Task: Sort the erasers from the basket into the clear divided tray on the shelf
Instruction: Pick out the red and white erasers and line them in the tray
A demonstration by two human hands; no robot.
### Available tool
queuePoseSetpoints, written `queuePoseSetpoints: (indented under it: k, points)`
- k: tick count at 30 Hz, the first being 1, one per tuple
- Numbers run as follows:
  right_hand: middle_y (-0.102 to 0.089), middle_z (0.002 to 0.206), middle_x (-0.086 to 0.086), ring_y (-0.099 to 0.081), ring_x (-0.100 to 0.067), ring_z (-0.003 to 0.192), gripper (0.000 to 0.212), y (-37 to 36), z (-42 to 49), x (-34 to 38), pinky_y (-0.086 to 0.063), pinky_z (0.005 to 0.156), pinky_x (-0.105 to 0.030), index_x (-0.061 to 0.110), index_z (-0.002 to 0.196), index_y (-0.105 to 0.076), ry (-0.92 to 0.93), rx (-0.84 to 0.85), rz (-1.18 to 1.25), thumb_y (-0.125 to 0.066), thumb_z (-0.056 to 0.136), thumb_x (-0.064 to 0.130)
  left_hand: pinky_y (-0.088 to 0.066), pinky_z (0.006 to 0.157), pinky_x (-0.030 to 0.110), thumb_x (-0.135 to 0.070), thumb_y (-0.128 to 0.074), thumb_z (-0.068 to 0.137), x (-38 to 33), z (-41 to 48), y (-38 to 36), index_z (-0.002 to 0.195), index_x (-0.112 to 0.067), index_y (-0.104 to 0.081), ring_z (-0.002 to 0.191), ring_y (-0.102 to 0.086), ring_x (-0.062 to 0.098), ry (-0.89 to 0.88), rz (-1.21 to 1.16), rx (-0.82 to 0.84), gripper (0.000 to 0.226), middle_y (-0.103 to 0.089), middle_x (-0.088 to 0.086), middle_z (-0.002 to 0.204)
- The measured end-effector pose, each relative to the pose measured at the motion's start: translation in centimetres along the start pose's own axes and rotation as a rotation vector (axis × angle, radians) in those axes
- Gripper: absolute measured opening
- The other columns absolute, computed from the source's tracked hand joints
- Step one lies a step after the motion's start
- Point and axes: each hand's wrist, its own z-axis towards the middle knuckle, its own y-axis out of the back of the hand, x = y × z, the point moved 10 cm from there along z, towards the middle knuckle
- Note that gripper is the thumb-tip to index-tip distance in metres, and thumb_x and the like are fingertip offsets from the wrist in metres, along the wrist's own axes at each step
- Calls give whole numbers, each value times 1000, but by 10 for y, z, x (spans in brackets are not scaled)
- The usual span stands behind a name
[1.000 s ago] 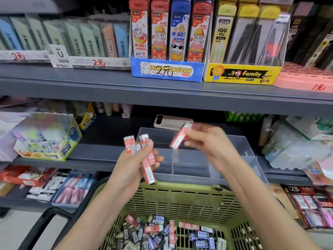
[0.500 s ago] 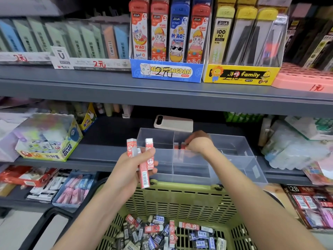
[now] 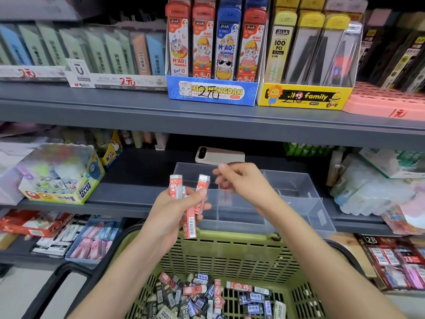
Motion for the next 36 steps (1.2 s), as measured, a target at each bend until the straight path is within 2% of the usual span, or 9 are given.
queuePoseSetpoints:
  k: [5,10,12,16,18,21,24,33,36]
  points:
    - [-70,74,-5,-60,-7,61,9,-17,-23,21,-49,54,-20,9,84,-71,48,167,181,-67,85,17,-52,52,22,-29,-79,62,-6,-3,-11,83,-1,-58,81,-73,24,-67,89,53,40,-72,10,73]
    - [-67,72,-4,-60,-12,59,13,60,3,-10,-50,52,-15,2,86,-69,-57,-247,327,-57,90,1,-51,50,22,-34,-75,62,-1,-1,-6,78,-9,-57,69,-72,19,5,-27,-6,35,-71,4,69]
    - [-67,79,-7,-59,-19,66,18,76,16,-25,-53,61,-20,13,79,-68,-106,-308,54,-57,90,4,-51,48,24,-35,-76,63,6,-1,-1,80,-9,-55,56,-66,17,77,-107,-49,38,-63,2,57]
    - [-69,100,-13,-66,-29,92,20,44,43,-62,-53,89,-36,7,94,-72,-287,-10,-559,-53,88,5,-53,49,28,-32,-79,59,16,-1,-2,84,-10,-52,51,-61,17,205,-301,-82,43,-60,6,59]
    - [-69,101,-11,-66,-26,97,21,34,49,-70,-53,85,-29,5,100,-70,-330,69,-689,-54,90,14,-53,50,30,-21,-80,58,19,-1,-5,88,-8,-52,53,-63,20,254,-426,-74,43,-61,9,64]
    - [-63,82,-6,-62,-25,87,13,33,53,-71,-45,55,-18,5,87,-65,-378,69,-813,-57,87,15,-56,51,35,0,-68,69,18,-2,-10,90,-1,-52,57,-68,26,270,-484,-30,27,-66,13,58]
    - [-62,106,-10,-61,-25,101,24,20,52,-77,-41,66,-22,4,110,-60,-389,105,-905,-53,89,13,-58,56,41,5,-55,85,20,-1,-10,94,3,-53,63,-71,28,268,-448,-16,9,-69,16,62]
    - [-64,106,-14,-60,-29,92,34,24,40,-50,-41,71,-27,4,106,-62,-277,38,-846,-45,97,31,-57,56,31,-5,-68,65,14,1,-10,94,-2,-53,78,-72,29,124,-387,-2,33,-71,17,78]
    - [-71,78,-6,-66,-24,78,41,18,10,-6,-52,69,-31,5,78,-68,-12,-53,-415,-53,91,41,-57,57,28,-8,-69,64,12,2,-11,96,-1,-54,79,-73,27,87,-368,-2,36,-72,15,77]
